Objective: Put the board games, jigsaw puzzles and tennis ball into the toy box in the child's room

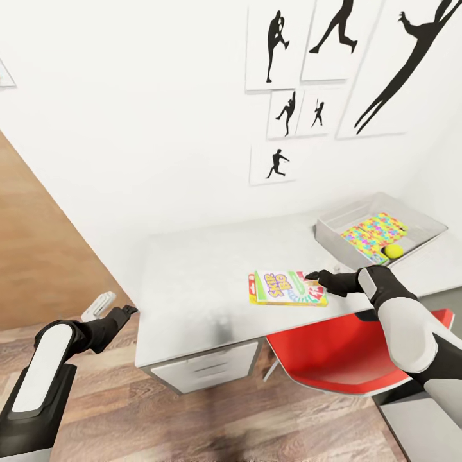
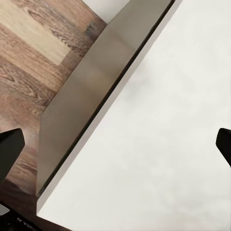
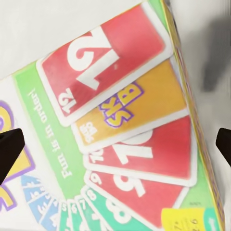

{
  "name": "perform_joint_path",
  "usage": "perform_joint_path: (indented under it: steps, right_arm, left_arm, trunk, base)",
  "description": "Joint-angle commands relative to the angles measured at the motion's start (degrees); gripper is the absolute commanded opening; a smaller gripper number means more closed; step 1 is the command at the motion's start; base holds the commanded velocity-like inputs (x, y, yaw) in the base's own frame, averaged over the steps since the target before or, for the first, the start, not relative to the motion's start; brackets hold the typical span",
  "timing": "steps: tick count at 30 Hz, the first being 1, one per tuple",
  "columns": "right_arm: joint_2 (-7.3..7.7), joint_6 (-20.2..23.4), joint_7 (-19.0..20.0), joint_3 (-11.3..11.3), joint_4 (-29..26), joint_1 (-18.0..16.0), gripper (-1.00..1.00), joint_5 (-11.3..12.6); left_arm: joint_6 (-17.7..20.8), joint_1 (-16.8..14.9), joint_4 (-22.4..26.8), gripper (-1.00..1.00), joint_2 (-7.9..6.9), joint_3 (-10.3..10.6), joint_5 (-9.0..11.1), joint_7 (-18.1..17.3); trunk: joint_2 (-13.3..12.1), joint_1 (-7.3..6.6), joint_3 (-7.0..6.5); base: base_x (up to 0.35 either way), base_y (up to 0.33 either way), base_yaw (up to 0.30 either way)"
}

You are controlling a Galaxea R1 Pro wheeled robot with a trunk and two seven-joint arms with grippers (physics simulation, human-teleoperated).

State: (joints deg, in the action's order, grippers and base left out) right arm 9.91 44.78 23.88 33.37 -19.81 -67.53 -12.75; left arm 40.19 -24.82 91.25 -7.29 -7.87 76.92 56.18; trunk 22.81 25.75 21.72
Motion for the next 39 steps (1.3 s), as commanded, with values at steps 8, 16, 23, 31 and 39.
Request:
perform_joint_path:
  steps: [8,16,23,31,39]
  right_arm:
    - [-0.06,0.3,0.5,0.4,-0.1,-0.1,1.0,-0.6]
    - [-0.07,0.5,0.6,0.4,-0.1,-0.1,1.0,-0.6]
    - [-0.07,0.8,0.6,0.4,-0.1,-0.1,1.0,-0.6]
    - [-0.07,0.9,0.7,0.4,-0.1,-0.1,1.0,-0.6]
    - [-0.01,0.9,0.7,0.4,-0.1,-0.1,1.0,-0.6]
  left_arm:
    - [0.2,-0.1,0.1,1.0,-0.01,0.0,0.4,0.5]
    - [0.2,-0.1,0.1,1.0,-0.01,-0.1,0.4,0.4]
    - [0.2,-0.1,0.1,1.0,-0.07,-0.1,0.4,0.4]
    - [0.2,-0.1,0.1,1.0,-0.08,-0.1,0.4,0.4]
    - [0.2,-0.1,0.1,1.0,-0.09,-0.1,0.4,0.5]
  trunk:
    - [0.1,0.03,0.47]
    - [0.1,0.03,0.58]
    - [0.1,0.03,0.61]
    - [0.1,0.03,0.62]
    - [0.1,0.03,0.62]
  base:
    - [0.0,0.0,0.0]
    - [0.0,0.0,0.04]
    - [0.0,0.0,0.19]
    - [0.0,0.0,0.252]
    - [0.0,0.0,0.1]
